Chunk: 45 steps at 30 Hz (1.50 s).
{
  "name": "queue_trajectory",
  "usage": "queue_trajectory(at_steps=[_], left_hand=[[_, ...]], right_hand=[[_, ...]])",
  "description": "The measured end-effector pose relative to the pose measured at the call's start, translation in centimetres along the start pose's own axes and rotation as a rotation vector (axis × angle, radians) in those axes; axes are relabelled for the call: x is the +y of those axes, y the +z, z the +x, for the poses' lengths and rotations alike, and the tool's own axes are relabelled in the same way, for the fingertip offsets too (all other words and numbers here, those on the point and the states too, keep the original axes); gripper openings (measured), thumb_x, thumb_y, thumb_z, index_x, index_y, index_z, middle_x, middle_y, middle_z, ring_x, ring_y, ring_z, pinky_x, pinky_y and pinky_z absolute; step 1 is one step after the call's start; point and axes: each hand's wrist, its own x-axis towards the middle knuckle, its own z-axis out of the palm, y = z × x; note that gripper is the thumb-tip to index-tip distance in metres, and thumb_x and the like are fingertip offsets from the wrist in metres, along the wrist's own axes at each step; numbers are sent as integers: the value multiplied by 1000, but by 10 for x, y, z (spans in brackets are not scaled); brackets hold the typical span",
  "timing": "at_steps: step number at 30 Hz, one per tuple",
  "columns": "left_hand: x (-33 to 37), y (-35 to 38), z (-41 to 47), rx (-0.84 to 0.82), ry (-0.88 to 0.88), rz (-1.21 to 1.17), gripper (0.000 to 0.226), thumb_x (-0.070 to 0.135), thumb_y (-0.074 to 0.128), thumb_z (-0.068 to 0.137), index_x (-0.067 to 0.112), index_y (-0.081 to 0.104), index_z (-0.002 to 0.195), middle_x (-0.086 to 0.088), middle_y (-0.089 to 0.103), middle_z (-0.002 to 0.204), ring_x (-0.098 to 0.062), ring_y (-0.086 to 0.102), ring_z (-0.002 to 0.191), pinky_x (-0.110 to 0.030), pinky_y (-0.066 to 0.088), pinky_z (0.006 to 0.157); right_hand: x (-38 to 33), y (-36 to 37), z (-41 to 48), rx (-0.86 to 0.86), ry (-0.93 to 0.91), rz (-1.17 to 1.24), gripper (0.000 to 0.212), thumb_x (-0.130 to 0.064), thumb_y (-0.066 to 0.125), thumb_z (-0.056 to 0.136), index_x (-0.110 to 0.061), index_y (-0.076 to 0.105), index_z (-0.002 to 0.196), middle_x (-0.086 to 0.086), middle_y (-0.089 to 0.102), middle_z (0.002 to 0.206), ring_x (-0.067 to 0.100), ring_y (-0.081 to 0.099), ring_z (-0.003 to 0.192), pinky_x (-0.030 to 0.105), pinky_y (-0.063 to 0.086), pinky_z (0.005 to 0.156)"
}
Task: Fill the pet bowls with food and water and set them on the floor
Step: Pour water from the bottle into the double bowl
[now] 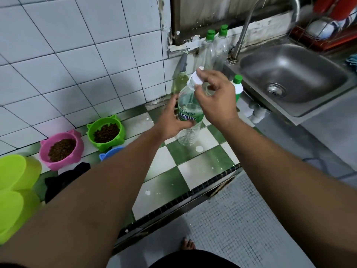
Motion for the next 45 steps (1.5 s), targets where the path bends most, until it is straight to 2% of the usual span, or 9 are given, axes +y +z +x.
queue_trajectory(at_steps=[9,14,19,23,27,32,36,41,45], left_hand=[[0,-1,0,-8,-13,1,102,18,95,62,28,38,147,6,67,130,-14,65,120,-46,53,105],[0,0,0,-7,-6,14,96,13,94,65,25,41,145,11,70,123,-10,68,116,-38,56,101],[0,0,0,11,2,15,94,7,93,65,22,42,143,6,71,121,-12,69,112,-37,56,100],[-1,3,-1,36,0,29,91,7,93,67,22,43,142,17,71,114,-4,69,108,-22,56,89],[0,7,-2,38,3,29,94,7,93,69,21,41,146,10,69,123,-2,68,111,-30,56,97],[4,7,-6,41,-19,59,98,11,94,69,23,38,148,17,66,122,13,63,105,-18,55,91],[12,4,-10,35,-56,109,104,15,94,68,27,33,151,20,62,122,23,58,99,-9,48,86],[17,-2,-21,12,-141,183,121,22,95,68,28,16,159,5,51,143,-9,48,125,-35,42,112],[12,-21,-40,79,-188,241,118,33,93,71,31,15,159,-4,45,154,-19,44,140,-34,40,113]], right_hand=[[0,4,13,-66,11,-64,26,-18,74,83,-9,76,108,-3,64,102,8,64,89,27,54,86],[3,6,13,7,36,-41,25,-27,84,76,-20,61,84,-2,56,93,8,56,80,13,46,71],[6,12,3,-54,67,182,7,-11,68,92,-11,61,91,8,67,120,14,65,116,33,54,99],[-1,14,7,19,150,164,29,-10,75,85,-24,51,77,1,69,96,11,69,98,32,57,89],[-4,19,10,93,225,51,50,-25,83,76,-25,33,73,14,62,86,25,57,75,45,53,73],[-12,30,10,190,209,-41,47,-26,81,72,-19,35,77,3,47,83,17,40,71,30,36,63],[-10,28,10,166,189,-32,48,-27,84,71,-17,39,83,5,51,85,18,44,74,38,47,69],[-13,23,-5,145,53,-142,52,-39,81,75,-7,52,104,8,52,109,20,52,99,26,45,88],[-30,34,-25,173,-177,-109,42,-26,75,82,2,54,105,19,52,111,20,49,105,12,38,94]])
